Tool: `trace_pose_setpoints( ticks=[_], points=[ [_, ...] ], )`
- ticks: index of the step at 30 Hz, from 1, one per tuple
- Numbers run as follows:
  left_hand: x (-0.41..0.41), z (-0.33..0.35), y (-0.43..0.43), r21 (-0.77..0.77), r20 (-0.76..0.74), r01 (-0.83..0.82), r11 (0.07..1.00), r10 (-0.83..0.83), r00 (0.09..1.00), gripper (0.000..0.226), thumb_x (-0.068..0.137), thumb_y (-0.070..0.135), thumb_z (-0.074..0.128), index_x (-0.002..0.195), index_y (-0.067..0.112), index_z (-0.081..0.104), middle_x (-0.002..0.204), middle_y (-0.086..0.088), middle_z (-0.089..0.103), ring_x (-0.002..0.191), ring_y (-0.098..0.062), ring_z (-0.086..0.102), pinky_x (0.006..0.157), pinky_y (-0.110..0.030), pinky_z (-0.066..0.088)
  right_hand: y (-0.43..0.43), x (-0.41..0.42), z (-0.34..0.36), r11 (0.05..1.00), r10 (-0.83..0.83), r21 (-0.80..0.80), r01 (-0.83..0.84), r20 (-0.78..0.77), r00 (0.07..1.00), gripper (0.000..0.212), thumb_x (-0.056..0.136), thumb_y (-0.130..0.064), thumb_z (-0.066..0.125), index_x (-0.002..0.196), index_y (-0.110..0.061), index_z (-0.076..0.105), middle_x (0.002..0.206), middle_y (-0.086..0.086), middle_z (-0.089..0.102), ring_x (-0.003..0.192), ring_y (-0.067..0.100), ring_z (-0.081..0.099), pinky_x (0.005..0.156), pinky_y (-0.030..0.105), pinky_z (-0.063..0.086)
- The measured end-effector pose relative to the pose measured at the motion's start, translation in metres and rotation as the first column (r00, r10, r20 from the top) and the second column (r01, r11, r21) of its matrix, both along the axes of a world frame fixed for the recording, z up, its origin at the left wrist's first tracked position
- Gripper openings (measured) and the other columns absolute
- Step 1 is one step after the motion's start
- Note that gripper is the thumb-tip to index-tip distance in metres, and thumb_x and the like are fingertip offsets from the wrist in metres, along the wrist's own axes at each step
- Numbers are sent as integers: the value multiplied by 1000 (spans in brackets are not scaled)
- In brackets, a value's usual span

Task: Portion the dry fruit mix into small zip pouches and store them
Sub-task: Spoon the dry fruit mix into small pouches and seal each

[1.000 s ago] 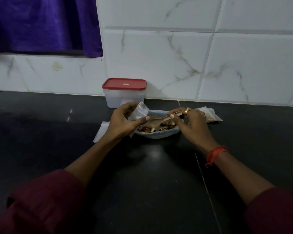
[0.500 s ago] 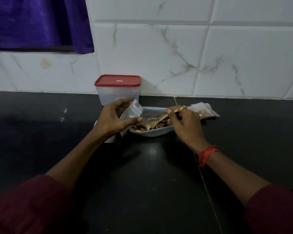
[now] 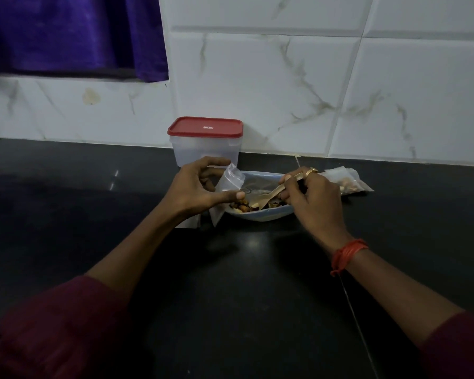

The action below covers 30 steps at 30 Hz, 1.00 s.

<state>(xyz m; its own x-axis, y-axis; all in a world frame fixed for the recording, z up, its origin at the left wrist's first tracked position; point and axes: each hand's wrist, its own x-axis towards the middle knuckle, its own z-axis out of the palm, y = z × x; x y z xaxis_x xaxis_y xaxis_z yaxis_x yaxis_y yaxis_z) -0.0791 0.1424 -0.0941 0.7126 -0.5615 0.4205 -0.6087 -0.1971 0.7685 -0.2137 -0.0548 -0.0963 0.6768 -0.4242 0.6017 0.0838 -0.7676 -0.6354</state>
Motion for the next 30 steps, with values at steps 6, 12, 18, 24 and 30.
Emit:
trace_pose_setpoints(
  ticks=[6, 12, 18, 24, 30],
  points=[
    [3, -1, -1, 50, 1, 16, 999, -16, 1000, 74, 65, 48, 84, 130, 20, 64, 114, 9, 70, 82, 1, 69, 69, -11, 53, 5, 2, -3, 954, -8, 297, 43, -117, 993, 21, 95, -19, 58, 85, -21, 76, 68, -6, 75, 63, 3, 70, 73, 24, 57],
    [1, -2, -1, 46, 18, -1, 999, 0, 1000, 67, 66, 48, 83, 126, 25, 65, 108, 17, 67, 95, 0, 67, 72, -12, 53, 7, 1, -1, 910, -10, 410, 61, -126, 992, 22, 96, -22, 58, 81, -24, 75, 68, -9, 75, 69, -1, 70, 78, 26, 57],
    [-3, -2, -2, -1, -12, 29, 1000, -29, 1000, 64, 69, 37, 85, 127, 21, 64, 106, 20, 65, 92, 13, 64, 73, -6, 51, 4, -2, 4, 856, -58, 506, 109, -116, 992, 25, 96, -24, 56, 79, -23, 76, 69, -11, 75, 66, 0, 68, 76, 22, 52],
    [-6, -4, -3, -10, 17, 38, 999, -38, 999, 74, 62, 48, 82, 129, 22, 63, 110, 16, 66, 101, -1, 65, 77, -8, 52, -6, -1, 4, 762, -70, 636, 124, -109, 992, 27, 95, -22, 53, 86, -18, 78, 71, -4, 76, 78, 12, 72, 77, 23, 54],
    [-6, -7, -5, 9, 63, 16, 1000, -17, 998, 74, 63, 47, 85, 130, 22, 64, 112, 12, 68, 101, -2, 65, 79, -8, 52, -7, -2, 13, 731, -71, 683, 6, 67, 995, 23, 98, -20, 54, 89, -20, 75, 75, -2, 77, 58, 1, 60, 68, 20, 49]
  ],
)
